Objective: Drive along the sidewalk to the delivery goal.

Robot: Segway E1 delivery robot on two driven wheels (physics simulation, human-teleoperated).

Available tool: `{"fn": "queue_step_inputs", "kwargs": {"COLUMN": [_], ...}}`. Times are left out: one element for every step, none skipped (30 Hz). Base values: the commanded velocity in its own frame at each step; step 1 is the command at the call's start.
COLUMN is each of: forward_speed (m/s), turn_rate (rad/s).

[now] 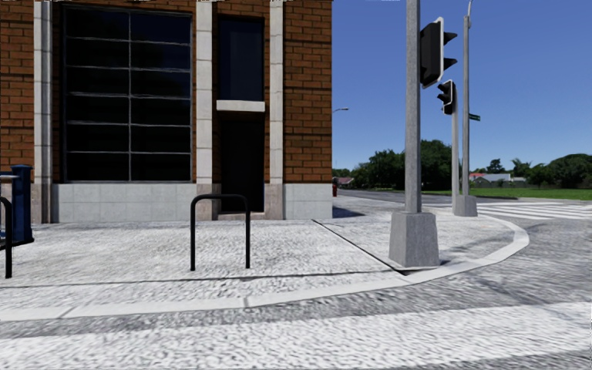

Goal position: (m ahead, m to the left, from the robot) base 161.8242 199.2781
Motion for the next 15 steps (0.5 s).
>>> {"fn": "queue_step_inputs", "kwargs": {"forward_speed": [1.22, 1.22, 1.22, 1.22, 1.22, 1.22, 1.22, 1.22, 1.22, 1.22, 1.22, 1.25, 1.45, 1.45, 1.53], "turn_rate": [-0.46, -0.46, -0.38, 0.00, 0.00, 0.00, 0.00, 0.00, 0.00, 0.00, 0.00, 0.00, 0.00, 0.00, 0.00]}}
